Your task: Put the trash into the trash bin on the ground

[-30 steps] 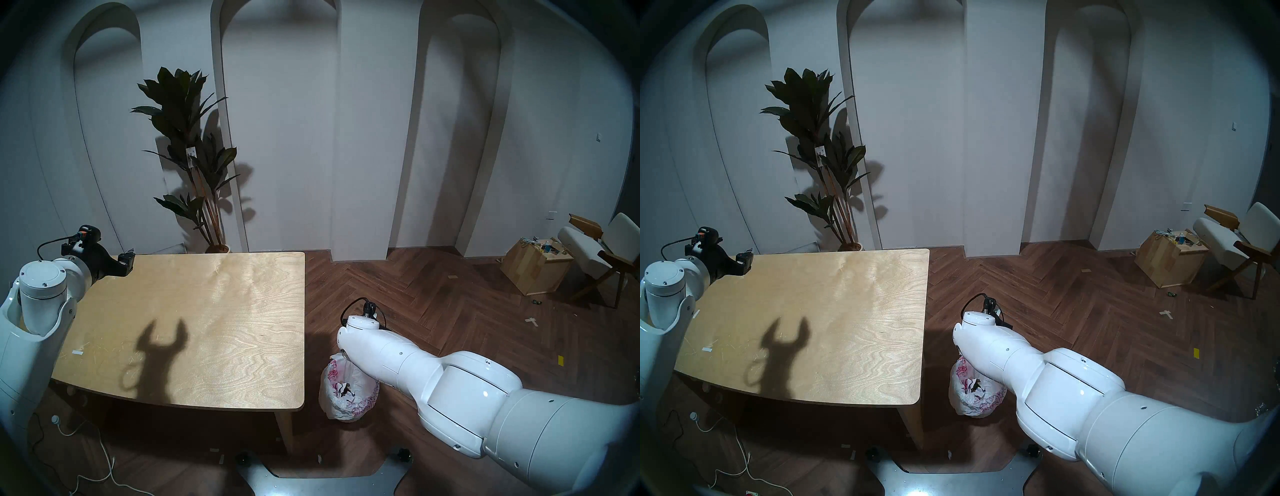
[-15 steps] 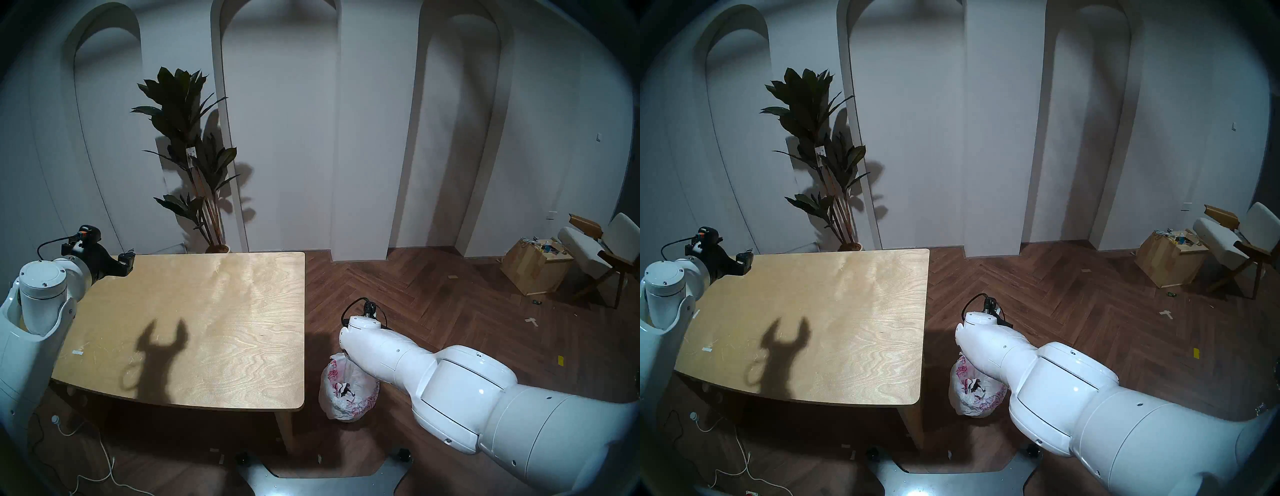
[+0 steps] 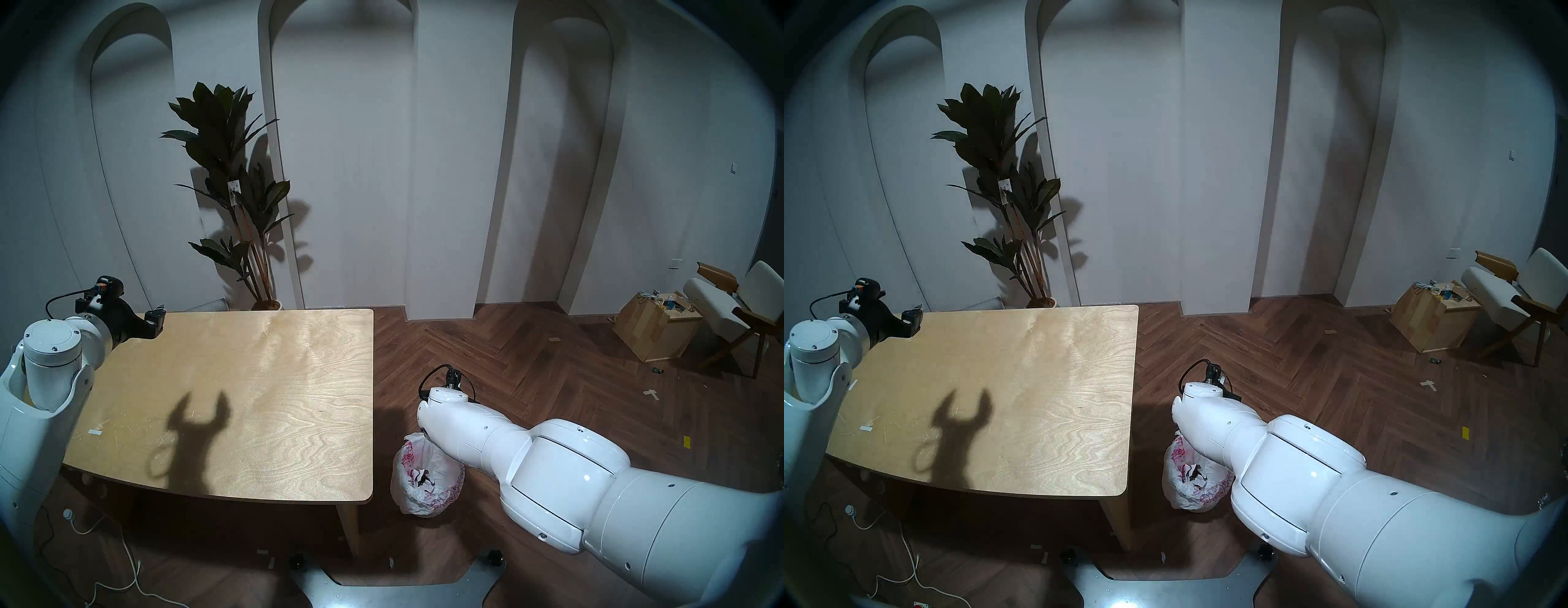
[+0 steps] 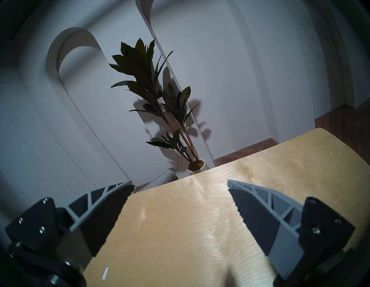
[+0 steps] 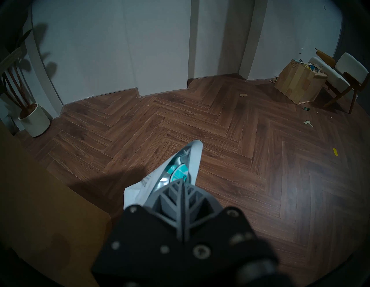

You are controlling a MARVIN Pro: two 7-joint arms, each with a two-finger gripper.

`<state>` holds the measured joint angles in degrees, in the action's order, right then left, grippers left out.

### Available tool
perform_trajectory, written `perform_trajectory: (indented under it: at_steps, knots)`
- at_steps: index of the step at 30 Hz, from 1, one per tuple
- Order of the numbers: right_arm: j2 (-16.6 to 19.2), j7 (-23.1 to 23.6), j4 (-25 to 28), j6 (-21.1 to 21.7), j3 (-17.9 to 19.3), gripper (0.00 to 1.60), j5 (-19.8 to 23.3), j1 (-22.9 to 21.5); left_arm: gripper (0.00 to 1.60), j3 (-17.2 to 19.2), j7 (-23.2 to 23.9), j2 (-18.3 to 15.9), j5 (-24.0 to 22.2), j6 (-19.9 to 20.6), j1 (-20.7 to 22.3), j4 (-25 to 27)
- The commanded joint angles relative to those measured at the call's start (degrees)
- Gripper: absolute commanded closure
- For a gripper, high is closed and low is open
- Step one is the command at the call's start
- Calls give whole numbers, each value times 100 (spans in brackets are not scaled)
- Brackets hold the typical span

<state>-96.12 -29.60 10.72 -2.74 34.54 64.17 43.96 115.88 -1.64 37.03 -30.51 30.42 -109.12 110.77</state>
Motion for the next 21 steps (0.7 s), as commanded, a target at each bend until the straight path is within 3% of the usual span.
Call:
perform_trajectory:
  at_steps: [1,18,19,20,21]
  knots:
    - [-117,61,10,-60,11,160,-1,-179,0,92,-11,-35,9,-30,58,61]
    - [-106,278,-137,-124,5,160,-23,-173,0,94,-11,-36,4,-31,57,62]
    - [-107,290,-144,-125,9,61,-21,-175,0,94,-11,-36,4,-31,57,62]
    - [-104,304,-151,-125,3,2,-30,-173,0,94,-11,-36,3,-31,57,62]
    - [-102,311,-157,-130,3,0,-31,-170,0,94,-11,-36,3,-31,57,62]
